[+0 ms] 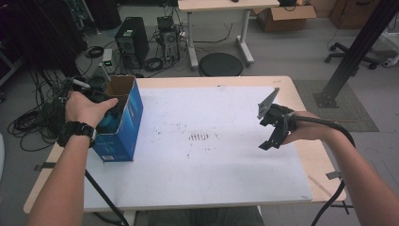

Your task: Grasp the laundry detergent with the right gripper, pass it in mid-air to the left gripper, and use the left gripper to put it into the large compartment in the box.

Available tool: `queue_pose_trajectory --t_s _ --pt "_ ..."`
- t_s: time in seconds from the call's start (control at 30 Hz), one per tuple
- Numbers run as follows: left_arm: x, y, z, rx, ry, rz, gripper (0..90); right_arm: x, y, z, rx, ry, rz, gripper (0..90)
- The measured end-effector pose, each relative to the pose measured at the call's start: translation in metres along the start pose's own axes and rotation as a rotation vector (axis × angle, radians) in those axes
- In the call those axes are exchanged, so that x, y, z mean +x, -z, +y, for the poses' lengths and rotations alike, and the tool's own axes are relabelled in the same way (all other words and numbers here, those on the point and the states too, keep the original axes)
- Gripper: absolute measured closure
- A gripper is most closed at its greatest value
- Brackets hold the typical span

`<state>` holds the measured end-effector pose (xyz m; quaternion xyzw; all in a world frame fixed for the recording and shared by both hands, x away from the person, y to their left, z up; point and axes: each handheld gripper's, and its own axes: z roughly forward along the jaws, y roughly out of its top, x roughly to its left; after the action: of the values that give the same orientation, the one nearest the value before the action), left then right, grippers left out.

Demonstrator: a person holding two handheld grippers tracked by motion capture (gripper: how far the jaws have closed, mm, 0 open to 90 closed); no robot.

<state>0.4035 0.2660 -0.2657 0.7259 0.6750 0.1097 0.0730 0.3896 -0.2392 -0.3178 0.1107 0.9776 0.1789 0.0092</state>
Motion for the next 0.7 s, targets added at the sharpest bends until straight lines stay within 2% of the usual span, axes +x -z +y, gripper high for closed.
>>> queue_pose_trajectory --t_s 0.33,0.6,0.7 --pt "-0.0027 -0.0081 -0.0030 0.012 -0.006 0.013 37.9 0.0014 -0.0015 -0.0012 -0.003 -0.003 0.003 6.2" --pt "-0.0034 -0.0079 -0.0020 0.007 -0.015 0.024 37.3 0.0014 -0.0016 -0.0018 -0.003 -0.004 0.002 6.2" --pt "-0.0045 -0.0073 -0.0015 0.018 -0.018 0.026 34.5 0.0015 -0.0020 -0.0023 0.002 -0.005 0.000 6.3"
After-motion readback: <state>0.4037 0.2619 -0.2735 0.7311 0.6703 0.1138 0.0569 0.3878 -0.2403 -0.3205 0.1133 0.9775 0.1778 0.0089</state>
